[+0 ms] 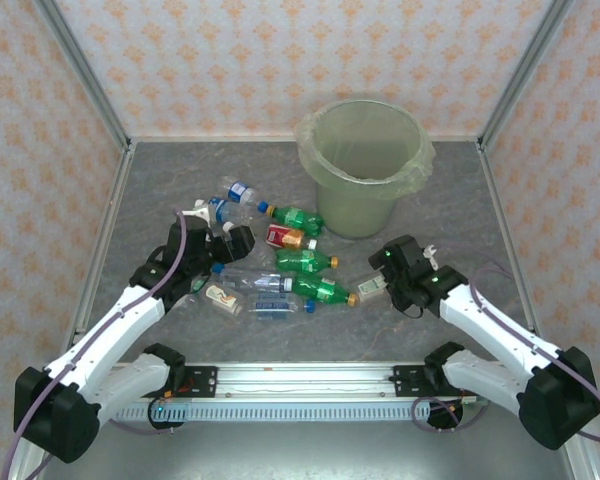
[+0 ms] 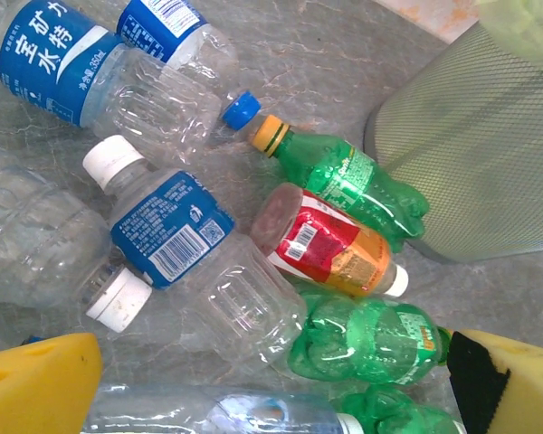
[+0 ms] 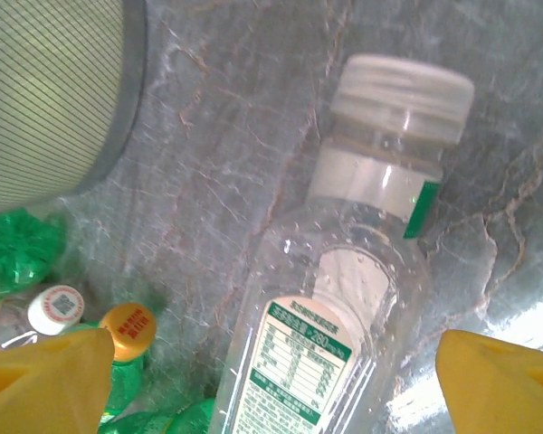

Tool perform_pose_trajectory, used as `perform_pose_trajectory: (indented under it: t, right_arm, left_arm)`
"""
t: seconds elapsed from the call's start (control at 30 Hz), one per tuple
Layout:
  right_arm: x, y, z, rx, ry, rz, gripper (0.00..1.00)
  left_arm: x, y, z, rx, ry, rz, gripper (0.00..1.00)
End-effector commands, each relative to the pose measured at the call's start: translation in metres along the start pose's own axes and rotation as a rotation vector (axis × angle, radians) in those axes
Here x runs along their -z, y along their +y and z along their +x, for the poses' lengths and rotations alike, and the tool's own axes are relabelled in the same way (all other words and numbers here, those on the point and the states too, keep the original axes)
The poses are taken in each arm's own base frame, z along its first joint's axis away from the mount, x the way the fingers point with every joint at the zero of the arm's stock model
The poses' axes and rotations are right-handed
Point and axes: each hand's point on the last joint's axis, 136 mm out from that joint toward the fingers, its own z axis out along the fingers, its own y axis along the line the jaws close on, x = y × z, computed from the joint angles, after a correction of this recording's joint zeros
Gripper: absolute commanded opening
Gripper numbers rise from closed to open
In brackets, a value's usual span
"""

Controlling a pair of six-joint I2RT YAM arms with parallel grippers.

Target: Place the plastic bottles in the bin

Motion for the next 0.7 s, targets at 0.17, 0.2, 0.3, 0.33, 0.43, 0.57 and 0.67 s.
perform_pose_trajectory:
  t: [0.17, 0.2, 0.3, 0.33, 0.43, 0.57, 0.67]
  right_arm:
    - [-0.03, -0.019, 0.015, -0.006, 0.056, 0.11, 0.92]
    - [-0.034, -0.021, 0.017, 0.006, 0.068, 0.124, 0.92]
    - [-0.043, -0.024, 0.022, 0.033, 0.092, 0.172, 0.92]
    - [-0.045, -0.025, 0.023, 0.042, 0.102, 0.181, 0.92]
    - [-0.049, -0.028, 0.025, 0.057, 0.11, 0.202, 0.9]
    - [-0.049, -0.031, 0.022, 0.052, 0.094, 0.207, 0.86]
    - [-0.05, -0.034, 0.021, 0.051, 0.095, 0.213, 0.84]
  left_arm:
    - [0.011, 0.006, 0.019, -0.004, 0.06, -0.024, 0.99]
    - [0.012, 0.006, 0.02, -0.007, 0.056, -0.021, 0.99]
    - [0.008, 0.011, 0.023, 0.016, 0.057, -0.035, 0.99]
    - [0.007, 0.01, 0.024, 0.034, 0.057, -0.033, 0.99]
    - [0.005, -0.002, 0.027, 0.071, 0.053, 0.036, 0.99]
    - [0.006, -0.015, 0.026, 0.098, 0.026, 0.065, 0.99]
    - [0.006, -0.02, 0.025, 0.111, 0.016, 0.075, 0.99]
